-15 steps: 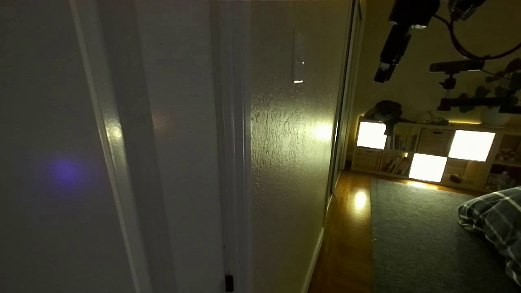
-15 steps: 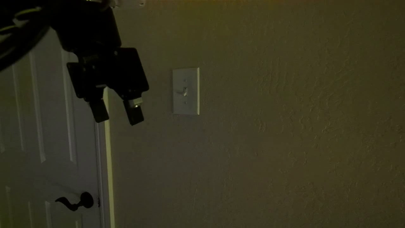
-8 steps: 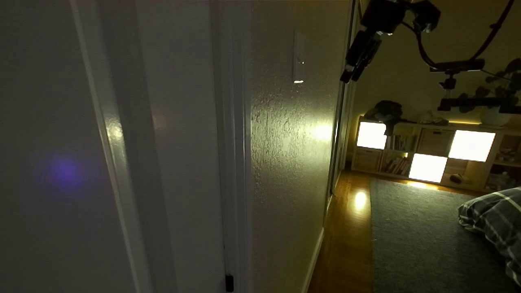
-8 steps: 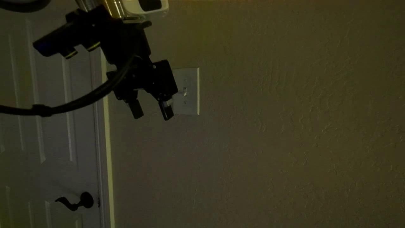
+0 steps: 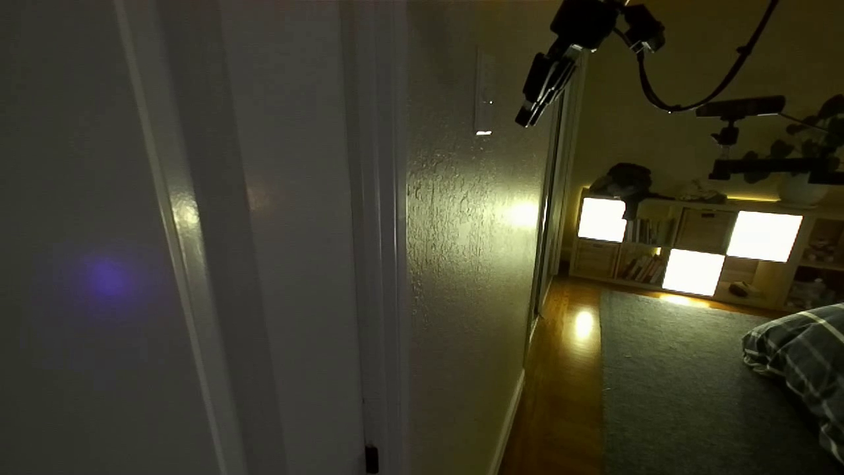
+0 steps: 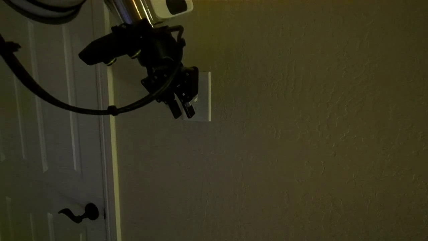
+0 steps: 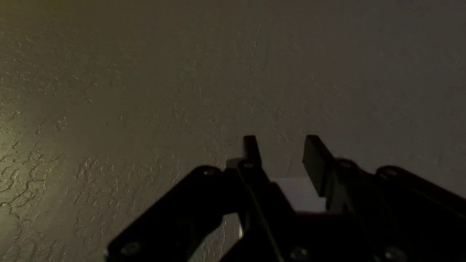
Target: Turn on the light switch
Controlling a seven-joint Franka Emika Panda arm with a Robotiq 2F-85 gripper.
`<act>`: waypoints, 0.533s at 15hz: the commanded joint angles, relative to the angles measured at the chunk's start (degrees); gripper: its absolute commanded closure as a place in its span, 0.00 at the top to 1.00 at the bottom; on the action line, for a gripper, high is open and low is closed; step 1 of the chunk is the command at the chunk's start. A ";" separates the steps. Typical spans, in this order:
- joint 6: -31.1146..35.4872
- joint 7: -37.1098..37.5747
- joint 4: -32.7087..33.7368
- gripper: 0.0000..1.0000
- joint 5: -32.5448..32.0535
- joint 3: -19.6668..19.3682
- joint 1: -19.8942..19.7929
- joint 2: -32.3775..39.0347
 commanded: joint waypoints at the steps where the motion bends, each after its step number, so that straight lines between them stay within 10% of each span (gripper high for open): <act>1: 1.80 -0.36 3.09 0.08 1.71 0.72 -0.03 2.78; 8: 3.83 0.07 7.74 0.04 1.57 1.47 -0.40 5.83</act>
